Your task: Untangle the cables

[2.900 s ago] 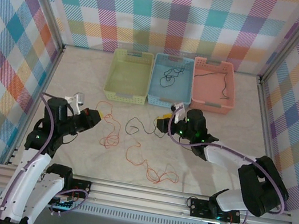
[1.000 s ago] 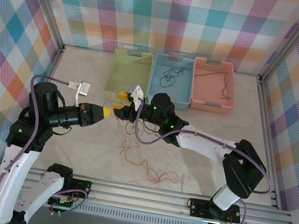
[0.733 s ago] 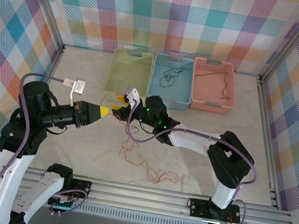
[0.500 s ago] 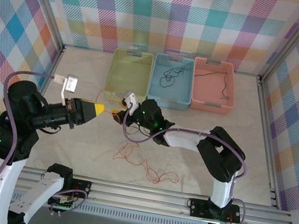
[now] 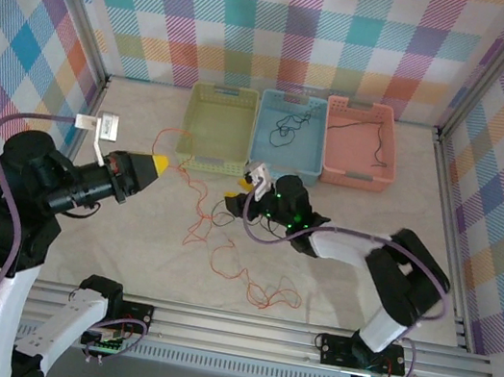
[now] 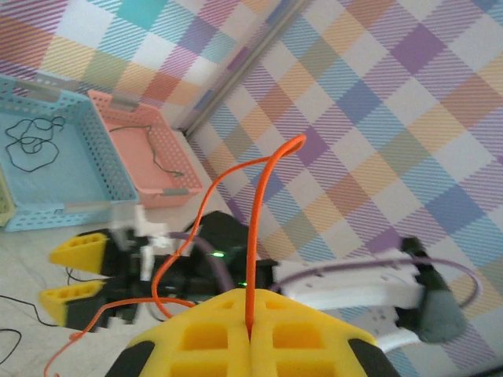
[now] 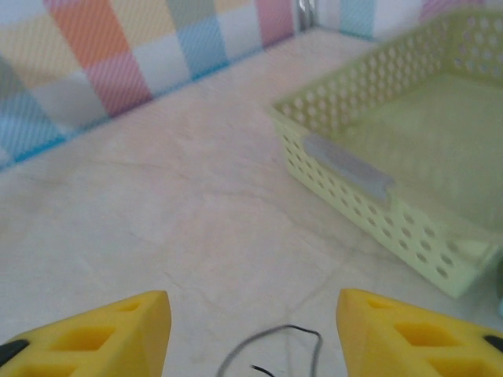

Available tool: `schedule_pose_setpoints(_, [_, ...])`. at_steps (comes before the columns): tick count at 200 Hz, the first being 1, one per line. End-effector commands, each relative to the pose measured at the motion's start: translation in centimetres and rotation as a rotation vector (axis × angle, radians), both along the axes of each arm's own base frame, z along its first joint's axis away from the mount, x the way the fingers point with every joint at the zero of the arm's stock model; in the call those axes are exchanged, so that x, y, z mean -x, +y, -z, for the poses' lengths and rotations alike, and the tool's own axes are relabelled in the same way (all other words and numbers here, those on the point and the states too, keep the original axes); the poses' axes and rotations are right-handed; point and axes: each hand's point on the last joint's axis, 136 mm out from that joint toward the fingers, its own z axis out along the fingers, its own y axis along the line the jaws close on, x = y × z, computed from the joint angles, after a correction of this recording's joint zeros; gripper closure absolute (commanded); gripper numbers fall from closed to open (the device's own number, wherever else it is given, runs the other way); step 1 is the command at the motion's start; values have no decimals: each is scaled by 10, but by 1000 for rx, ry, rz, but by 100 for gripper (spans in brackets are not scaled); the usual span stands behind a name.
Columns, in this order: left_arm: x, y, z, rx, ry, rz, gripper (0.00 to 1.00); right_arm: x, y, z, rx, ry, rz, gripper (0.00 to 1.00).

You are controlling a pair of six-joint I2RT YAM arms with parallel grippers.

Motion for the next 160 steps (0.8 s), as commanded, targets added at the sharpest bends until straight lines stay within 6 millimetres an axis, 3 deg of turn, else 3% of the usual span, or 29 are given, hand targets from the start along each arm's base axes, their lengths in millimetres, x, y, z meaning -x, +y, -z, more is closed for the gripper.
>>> schedule_pose_setpoints(1, [-11, 2, -10, 11, -18, -34, 100, 37, -4, -44, -56, -68, -137, 41])
schedule_pose_setpoints(27, [-19, 1, -12, 10, -17, -34, 100, 71, -11, -59, -74, -109, -275, 40])
schedule_pose_setpoints(52, [-21, -2, -17, 12, -17, -22, 100, 90, -9, -58, -38, -157, -384, 40])
schedule_pose_setpoints(160, [-6, -4, -34, 22, -32, 18, 100, 76, 42, -35, -47, -116, -505, 41])
